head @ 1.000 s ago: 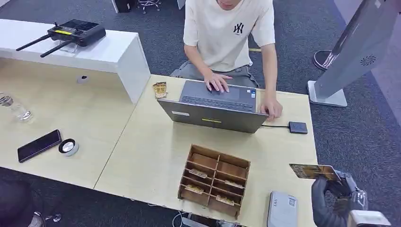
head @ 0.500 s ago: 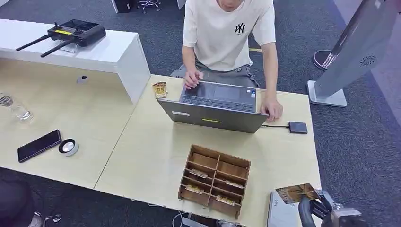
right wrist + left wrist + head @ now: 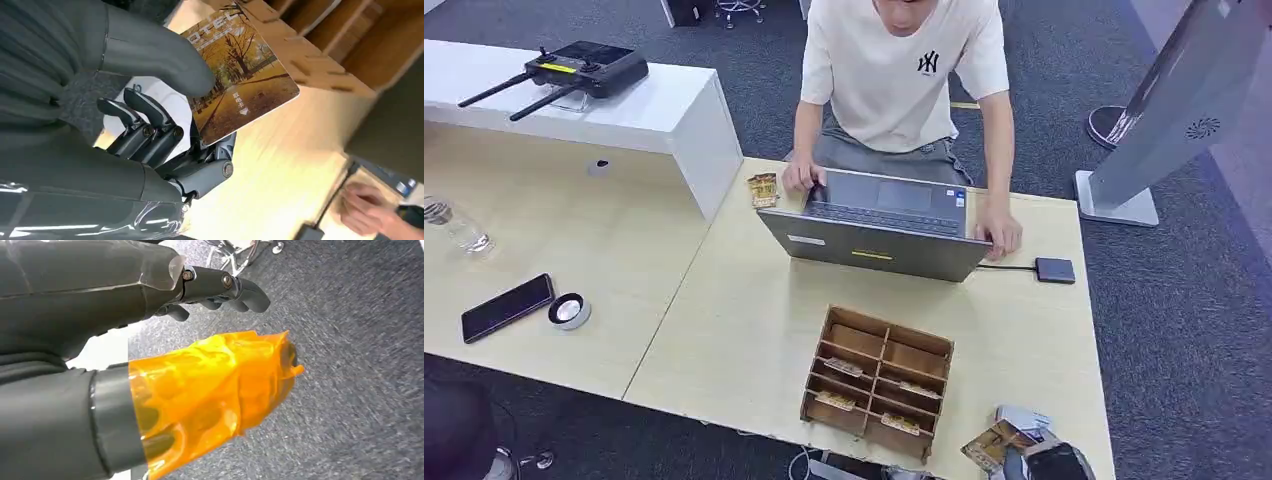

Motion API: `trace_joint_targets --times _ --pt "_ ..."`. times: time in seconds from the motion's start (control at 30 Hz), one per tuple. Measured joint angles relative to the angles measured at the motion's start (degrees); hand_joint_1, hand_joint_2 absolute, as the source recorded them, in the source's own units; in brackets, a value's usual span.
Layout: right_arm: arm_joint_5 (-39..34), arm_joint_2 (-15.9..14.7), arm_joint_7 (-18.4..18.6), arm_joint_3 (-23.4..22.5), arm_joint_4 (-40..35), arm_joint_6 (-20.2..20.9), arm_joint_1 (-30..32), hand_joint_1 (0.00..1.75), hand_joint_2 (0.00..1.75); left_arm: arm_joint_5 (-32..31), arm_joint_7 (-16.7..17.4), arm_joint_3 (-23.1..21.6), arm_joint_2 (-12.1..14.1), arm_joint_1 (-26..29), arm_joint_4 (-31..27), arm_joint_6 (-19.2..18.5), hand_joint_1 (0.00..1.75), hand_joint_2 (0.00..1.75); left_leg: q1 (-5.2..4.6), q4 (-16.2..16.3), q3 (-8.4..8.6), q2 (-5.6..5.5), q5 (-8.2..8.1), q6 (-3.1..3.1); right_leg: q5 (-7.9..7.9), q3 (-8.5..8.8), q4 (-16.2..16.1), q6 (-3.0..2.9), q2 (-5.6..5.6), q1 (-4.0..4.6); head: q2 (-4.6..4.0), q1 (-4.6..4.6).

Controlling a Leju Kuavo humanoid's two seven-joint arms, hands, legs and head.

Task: Pass the card to the sensor for recognition and then transmit it.

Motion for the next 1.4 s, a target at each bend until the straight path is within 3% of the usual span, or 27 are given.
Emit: trace_joint_targets --times 0.43,1.1,1.23,1.4 --pt "3.3 -0.6 3.8 3.2 3.7 2.1 -1.9 1.75 1.75 -3.6 0.4 3.6 -1.6 1.4 -3.4 -2.7 0.00 0.00 0.00 0.0 0.00 -0.01 0.00 0.00 0.00 0.01 0.0 0.00 0.00 0.00 0.00 0.00" --pt "7.2 -0.6 6.0 2.1 5.8 3.2 -2.2 1.75 1.75 -8.0 -1.2 6.9 -3.6 1.8 -5.6 -2.9 0.00 0.00 0.00 0.0 -0.01 -0.01 0.00 0.00 0.00 0.04 0.0 0.00 0.00 0.00 0.00 0.02" --pt "8.2 -0.6 5.9 -0.5 4.7 4.6 -1.3 1.75 1.75 -9.4 -0.5 6.8 -5.5 7.6 -16.0 -10.2 0.00 0.00 -0.02 0.0 0.06 0.11 -0.01 0.00 0.00 0.00 0.0 0.01 0.14 -0.02 0.00 0.02" --pt "8.1 -0.2 4.8 -3.3 4.3 5.6 -1.2 1.75 1.75 -10.0 -0.5 6.8 -6.8 10.7 -22.6 -11.7 0.00 0.00 -0.03 0.0 0.00 0.03 -0.04 0.04 -0.04 0.02 0.0 0.07 0.03 -0.03 0.00 0.00"
